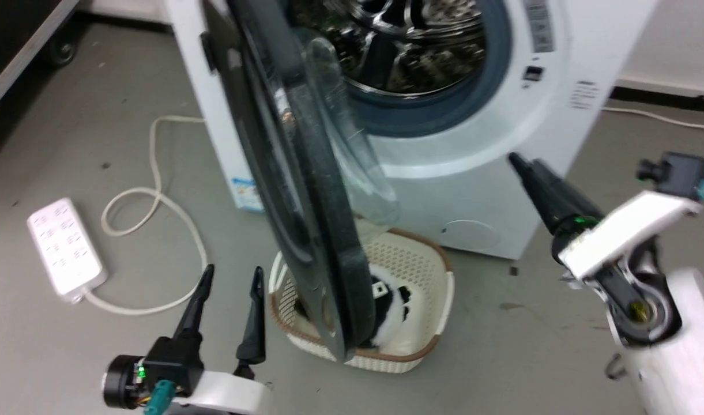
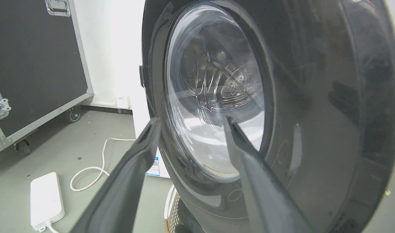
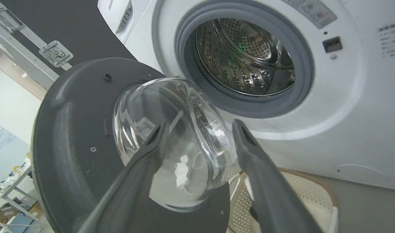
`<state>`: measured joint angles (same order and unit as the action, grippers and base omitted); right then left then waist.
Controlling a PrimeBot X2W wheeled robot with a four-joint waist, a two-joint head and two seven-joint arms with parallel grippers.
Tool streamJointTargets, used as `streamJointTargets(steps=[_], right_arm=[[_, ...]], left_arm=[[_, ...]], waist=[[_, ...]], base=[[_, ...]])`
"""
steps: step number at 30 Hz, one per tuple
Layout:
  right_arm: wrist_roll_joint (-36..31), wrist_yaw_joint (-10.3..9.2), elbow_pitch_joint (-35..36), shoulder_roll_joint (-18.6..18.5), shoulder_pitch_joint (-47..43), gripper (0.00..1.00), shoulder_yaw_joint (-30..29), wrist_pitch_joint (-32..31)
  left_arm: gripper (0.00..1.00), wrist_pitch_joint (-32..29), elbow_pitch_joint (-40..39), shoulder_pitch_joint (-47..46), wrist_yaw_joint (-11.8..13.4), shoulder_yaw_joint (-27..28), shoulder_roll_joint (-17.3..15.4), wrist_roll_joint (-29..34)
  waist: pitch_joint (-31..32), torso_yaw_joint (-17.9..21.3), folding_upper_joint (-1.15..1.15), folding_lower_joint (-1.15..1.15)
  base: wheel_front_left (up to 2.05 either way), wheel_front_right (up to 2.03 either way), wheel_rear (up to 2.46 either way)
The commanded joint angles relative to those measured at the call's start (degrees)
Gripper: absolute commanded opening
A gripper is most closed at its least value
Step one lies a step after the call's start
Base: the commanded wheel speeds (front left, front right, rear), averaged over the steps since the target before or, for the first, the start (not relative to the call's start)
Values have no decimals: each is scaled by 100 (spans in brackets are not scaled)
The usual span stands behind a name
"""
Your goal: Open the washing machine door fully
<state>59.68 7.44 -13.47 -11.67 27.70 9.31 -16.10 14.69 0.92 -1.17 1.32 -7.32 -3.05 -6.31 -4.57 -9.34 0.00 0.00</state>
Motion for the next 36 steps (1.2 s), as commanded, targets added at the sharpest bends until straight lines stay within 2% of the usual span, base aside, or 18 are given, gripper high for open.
streamJointTargets(steps=[1,4,7,12,17,20,24,32,33,34,36], right_arm=[[-427,5,238,-180,-285,100,45,488],[-1607,5,516,-607,-584,100,218,1371],[-2754,5,636,-783,-936,100,193,2059],[-3989,5,832,-397,-1703,100,-242,2683],[-4694,5,970,406,-2480,100,-756,2960],[-5087,5,1060,668,-2826,100,-926,3045],[-5499,5,1184,856,-3181,100,-1016,3100],[-5428,5,1338,877,-3242,100,-999,3108],[-5430,5,1356,878,-3240,100,-993,3108],[-5427,5,1371,878,-3239,100,-993,3109],[-5427,5,1389,878,-3237,100,-993,3109]], left_arm=[[100,30,14,72,-53,95,-49,-2],[100,30,-12,137,-77,240,-52,1],[100,30,-39,239,-117,362,-44,-63],[100,30,-15,385,-233,404,-33,-57],[100,30,66,525,-280,431,-20,-57],[100,30,47,609,-269,419,-10,-43],[100,30,35,672,-224,437,2,-13],[100,30,45,672,-103,507,10,85],[27,30,38,670,-93,510,11,86],[0,30,34,666,-91,507,12,90],[0,30,48,663,-110,489,12,95]], waist=[[161,238,0,0],[255,449,0,0],[317,632,0,0],[381,836,0,0],[445,976,0,0],[466,1004,0,0],[471,1043,0,0],[473,1049,0,0],[472,1047,0,0],[469,1042,0,0],[470,1032,0,0]], base=[[0,0,0],[0,0,0],[0,0,0],[0,0,0],[0,0,0],[0,0,0],[0,0,0],[0,0,0],[0,0,0],[0,0,0],[0,0,0]])
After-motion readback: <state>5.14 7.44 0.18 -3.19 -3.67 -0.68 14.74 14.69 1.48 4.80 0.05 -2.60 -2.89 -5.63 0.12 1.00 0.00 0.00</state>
